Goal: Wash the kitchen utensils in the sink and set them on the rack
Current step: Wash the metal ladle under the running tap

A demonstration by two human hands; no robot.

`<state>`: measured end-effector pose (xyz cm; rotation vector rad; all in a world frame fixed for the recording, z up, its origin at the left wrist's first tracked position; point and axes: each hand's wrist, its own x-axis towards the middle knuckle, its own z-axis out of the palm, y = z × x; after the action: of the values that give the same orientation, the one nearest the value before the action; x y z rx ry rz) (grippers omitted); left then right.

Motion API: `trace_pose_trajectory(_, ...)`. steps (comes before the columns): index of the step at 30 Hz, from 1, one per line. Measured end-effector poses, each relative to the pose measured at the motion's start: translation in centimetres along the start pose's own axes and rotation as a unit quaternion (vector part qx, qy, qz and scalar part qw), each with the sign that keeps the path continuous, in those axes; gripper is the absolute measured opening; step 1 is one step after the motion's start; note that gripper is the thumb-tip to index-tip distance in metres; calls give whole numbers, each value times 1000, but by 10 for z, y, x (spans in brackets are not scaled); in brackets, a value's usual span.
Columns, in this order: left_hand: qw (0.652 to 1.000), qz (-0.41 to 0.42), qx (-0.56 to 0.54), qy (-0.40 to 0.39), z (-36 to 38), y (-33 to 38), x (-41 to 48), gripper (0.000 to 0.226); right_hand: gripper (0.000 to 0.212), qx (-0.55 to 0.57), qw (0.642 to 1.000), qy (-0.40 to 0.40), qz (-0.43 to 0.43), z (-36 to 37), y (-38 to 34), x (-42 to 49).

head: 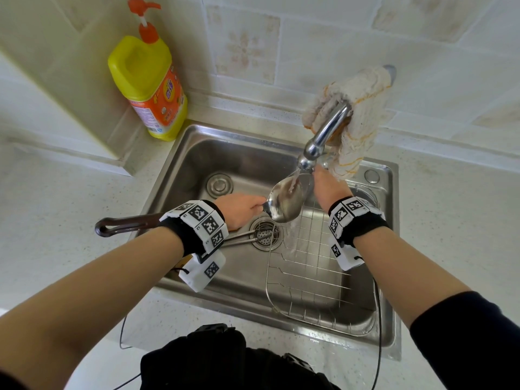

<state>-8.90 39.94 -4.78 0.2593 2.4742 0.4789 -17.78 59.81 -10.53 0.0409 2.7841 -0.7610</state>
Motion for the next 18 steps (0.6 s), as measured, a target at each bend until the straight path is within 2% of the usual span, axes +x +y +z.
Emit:
trace_pose_trajectory(6,1000,2,6,4,-5,2,2,27,25,-104,993,-19,-59,-6,-2,5)
trace_pose_trajectory(15,999,27,21,12,-13,21,8,28,30,-96,995,-3,-9,-33,13,0)
trace_pose_trajectory(18,999,36,31,14,-14,30,7,28,28,-104,994,6,-20,-42,16,-9)
